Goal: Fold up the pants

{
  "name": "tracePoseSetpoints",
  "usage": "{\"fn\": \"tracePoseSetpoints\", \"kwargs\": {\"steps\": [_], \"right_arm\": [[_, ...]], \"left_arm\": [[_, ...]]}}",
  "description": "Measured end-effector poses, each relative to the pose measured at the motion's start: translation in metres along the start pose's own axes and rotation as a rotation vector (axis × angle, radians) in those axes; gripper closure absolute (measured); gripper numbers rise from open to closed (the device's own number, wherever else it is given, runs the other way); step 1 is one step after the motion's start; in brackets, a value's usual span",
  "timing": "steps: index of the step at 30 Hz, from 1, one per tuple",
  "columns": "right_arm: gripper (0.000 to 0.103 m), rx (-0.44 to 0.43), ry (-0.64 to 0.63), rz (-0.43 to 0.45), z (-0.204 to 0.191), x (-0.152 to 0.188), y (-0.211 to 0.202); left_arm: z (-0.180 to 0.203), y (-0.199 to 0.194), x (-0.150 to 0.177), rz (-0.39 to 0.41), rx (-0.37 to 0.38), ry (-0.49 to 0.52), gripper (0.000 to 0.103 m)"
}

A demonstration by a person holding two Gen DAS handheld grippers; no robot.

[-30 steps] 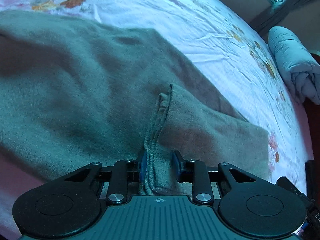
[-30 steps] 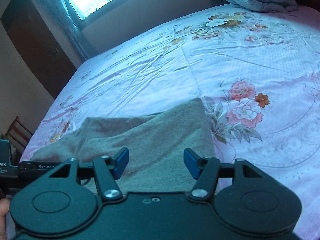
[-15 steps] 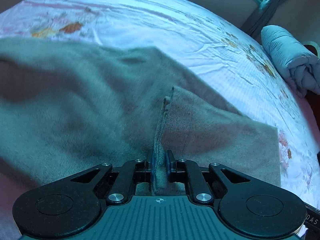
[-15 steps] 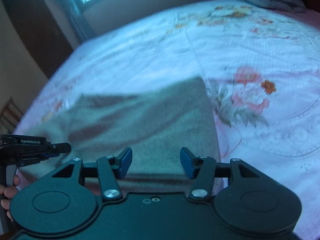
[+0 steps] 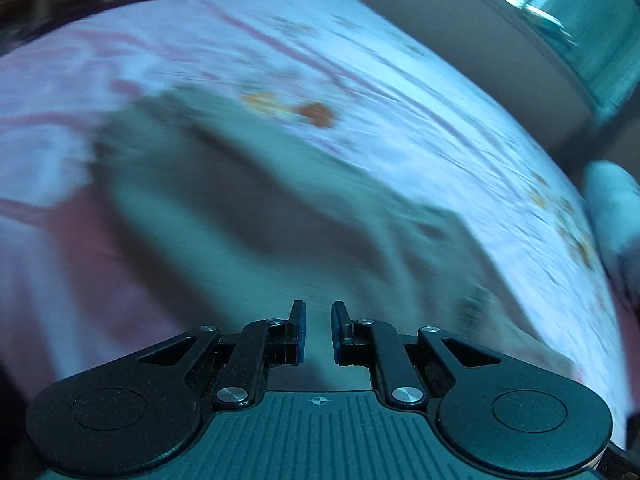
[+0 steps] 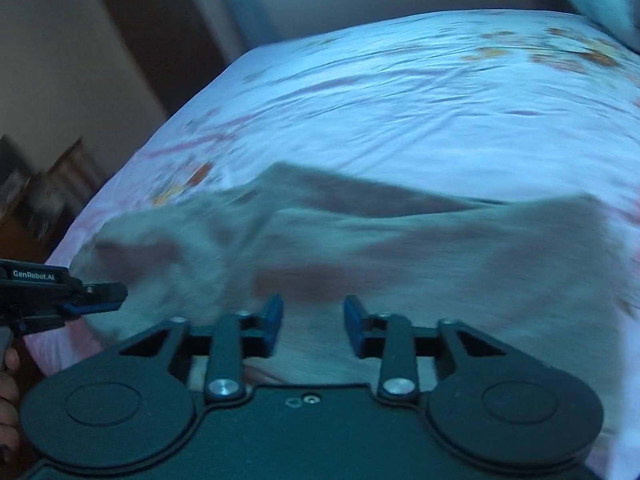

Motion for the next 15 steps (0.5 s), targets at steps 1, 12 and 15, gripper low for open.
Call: {"fn": "tracePoseSetpoints", "kwargs": {"steps": [1,12,15], "right_arm": [[0.084,-0.013,-0.008,-0.004,-0.008,-0.002,0.006],[0.089,-0.044,-0.033,-0.089,-0.042,0.006,0.036],[0.089,-0.045,-0.037,-0.091,-0.043,0.007,0.036]], "left_arm": [[-0.011,-0.001,-0.006,0.012,-0.015,-0.018,0.091],[-0.112,0.01,-0.038,0.062,-0.115,-0.331,0.091],[-0.124,0.025,-0.045,0.051,-0.106,-0.409,0.091]]}}
Point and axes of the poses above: each gripper's, at about its wrist camera, not at the fingertips, and y roughly the way its jaws point, z to its right, x to its underside, the point moved 5 cm from there along y, roughly the way its jaws point, and after that the axes turned 14 degrees about -y, right-handed, at the moved point
